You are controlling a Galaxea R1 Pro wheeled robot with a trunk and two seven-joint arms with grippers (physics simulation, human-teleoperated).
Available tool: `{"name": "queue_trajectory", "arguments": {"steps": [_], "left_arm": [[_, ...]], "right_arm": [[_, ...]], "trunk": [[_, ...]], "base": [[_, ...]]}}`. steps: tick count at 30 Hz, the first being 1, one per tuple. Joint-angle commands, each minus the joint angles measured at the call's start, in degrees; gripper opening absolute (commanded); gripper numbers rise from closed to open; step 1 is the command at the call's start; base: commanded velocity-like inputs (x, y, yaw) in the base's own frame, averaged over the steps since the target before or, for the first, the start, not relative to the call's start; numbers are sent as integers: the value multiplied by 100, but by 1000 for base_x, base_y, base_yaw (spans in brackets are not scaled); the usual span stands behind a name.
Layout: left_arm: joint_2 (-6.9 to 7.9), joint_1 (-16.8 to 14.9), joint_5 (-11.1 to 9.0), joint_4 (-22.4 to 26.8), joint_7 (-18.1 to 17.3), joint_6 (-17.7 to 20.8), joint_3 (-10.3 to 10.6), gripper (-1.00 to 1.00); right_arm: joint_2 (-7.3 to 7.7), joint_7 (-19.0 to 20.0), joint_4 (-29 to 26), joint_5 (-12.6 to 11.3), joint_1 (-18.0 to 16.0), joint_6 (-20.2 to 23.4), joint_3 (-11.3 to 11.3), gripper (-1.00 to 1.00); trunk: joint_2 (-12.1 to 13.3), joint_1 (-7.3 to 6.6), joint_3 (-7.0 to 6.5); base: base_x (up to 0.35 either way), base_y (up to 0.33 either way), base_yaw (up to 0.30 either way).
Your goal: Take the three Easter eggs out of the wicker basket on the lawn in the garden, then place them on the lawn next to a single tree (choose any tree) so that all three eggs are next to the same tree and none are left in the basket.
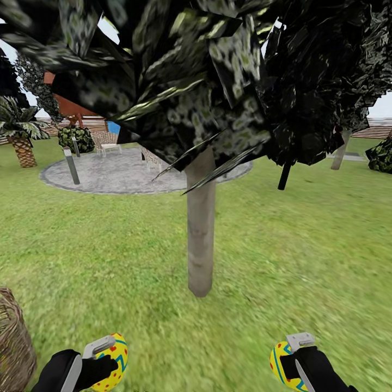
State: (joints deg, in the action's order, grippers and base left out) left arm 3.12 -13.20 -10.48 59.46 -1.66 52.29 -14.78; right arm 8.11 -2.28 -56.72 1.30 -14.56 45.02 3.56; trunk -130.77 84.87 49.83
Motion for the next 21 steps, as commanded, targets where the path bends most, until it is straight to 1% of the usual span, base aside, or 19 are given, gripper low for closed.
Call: {"name": "queue_trajectory", "arguments": {"steps": [1, 7, 8, 9, 10, 11, 14, 21], "left_arm": [[9, -4, -9, 24, -19, 27, -22, -100], [15, -4, -7, 24, -19, 27, -26, -100], [52, -3, -7, 41, -23, 33, -52, -100], [198, -3, -26, 77, -26, 45, -144, -100], [378, -1, -87, 93, -58, 51, -266, -100], [443, -2, -128, 94, -143, 52, -312, -100], [447, 1, -138, 91, -191, 53, -319, -100], [427, -3, -104, 32, -173, 28, -289, -100]], "right_arm": [[6, -18, -6, 11, -3, 31, 22, -100], [19, -18, -13, 11, -3, 26, 6, -100], [22, -18, -17, 11, -3, 25, -101, -100], [21, -14, -21, 13, -3, 25, -365, -100], [15, -9, -20, 34, -3, 24, -588, -100], [4, -9, -16, 71, -3, 24, -663, -100], [-2, -7, -15, 89, -3, 24, -697, -100], [-30, -6, -9, 98, -3, 24, -699, -100]], "trunk": [[-44, 21, 24], [-285, 153, 132], [-325, 175, 150], [-365, 197, 168], [-405, 219, 186], [-445, 241, 204], [-566, 307, 258], [-846, 461, 383]], "base": [[0, 0, 0], [0, 0, 0], [0, 0, 0], [0, 0, 0], [0, 0, 0], [0, 0, 0], [0, 0, 0], [0, 0, 0]]}}
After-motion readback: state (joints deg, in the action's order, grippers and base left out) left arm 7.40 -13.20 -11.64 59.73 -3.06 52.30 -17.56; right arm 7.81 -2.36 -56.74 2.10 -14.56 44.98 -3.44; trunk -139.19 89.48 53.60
